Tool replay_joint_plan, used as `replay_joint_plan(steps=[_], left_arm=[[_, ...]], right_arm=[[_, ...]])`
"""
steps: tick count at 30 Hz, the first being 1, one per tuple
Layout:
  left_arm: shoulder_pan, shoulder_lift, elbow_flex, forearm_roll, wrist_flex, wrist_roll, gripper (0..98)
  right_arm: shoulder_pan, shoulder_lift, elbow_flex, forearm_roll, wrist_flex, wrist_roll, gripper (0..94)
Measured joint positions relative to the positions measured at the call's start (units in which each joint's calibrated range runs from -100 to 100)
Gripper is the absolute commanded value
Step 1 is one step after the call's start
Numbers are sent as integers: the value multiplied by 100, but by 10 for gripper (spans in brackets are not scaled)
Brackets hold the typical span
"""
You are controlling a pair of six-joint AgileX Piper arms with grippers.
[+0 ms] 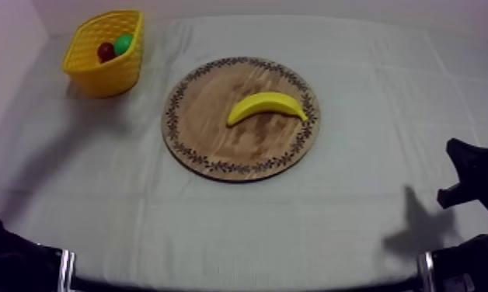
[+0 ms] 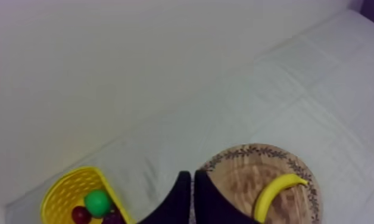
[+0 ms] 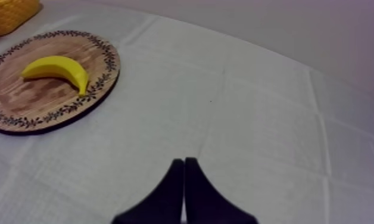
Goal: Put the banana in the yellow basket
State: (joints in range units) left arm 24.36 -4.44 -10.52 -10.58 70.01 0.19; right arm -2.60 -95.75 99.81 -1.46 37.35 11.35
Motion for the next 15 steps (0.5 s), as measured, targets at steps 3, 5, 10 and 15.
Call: replay_joint_plan(steps=[3, 5, 10, 15], left_arm=[[327, 318, -38, -249, 77, 116, 0], [539, 478, -71, -381, 138, 191, 0], [948, 913, -182, -501, 239, 281, 0], [1230, 1351, -237, -570, 156, 318, 0]], right_arm=[[0, 0, 0, 0, 0, 0, 3], [0, 0, 0, 0, 0, 0, 3], [0, 0, 0, 0, 0, 0, 3], [0, 0, 0, 0, 0, 0, 3]])
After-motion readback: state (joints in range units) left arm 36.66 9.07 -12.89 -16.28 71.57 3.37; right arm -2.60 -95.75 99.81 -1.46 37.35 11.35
